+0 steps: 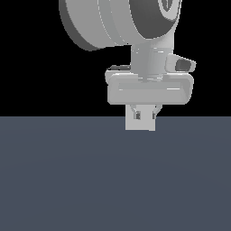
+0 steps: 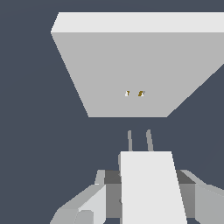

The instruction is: Plug the charger into the wall socket.

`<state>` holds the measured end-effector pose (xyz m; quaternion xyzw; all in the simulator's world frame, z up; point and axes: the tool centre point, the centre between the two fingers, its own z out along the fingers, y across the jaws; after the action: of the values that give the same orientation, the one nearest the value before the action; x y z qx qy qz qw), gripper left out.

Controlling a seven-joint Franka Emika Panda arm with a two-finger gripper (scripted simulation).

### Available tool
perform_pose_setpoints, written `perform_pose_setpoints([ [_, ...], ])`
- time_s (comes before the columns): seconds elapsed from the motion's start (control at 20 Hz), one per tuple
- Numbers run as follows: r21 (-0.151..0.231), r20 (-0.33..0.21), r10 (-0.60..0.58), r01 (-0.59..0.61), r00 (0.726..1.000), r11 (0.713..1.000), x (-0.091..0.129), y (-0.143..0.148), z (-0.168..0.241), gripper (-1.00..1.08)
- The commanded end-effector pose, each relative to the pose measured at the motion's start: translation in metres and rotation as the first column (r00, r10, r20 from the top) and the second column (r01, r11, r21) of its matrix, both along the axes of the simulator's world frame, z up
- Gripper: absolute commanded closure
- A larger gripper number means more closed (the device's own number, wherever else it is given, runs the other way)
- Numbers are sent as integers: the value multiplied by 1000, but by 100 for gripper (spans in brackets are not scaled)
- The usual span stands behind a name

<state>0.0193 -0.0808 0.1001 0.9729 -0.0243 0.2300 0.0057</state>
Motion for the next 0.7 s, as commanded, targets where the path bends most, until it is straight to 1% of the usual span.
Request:
perform_pose_setpoints([
  [0.0,0,0,-1,1,1000,1000,0,0,0,108],
  [0.35,0,0,0,0,1000,1000,3,0,0,108],
  [0.65,-2,0,0,0,1000,1000,19,-1,0,108],
])
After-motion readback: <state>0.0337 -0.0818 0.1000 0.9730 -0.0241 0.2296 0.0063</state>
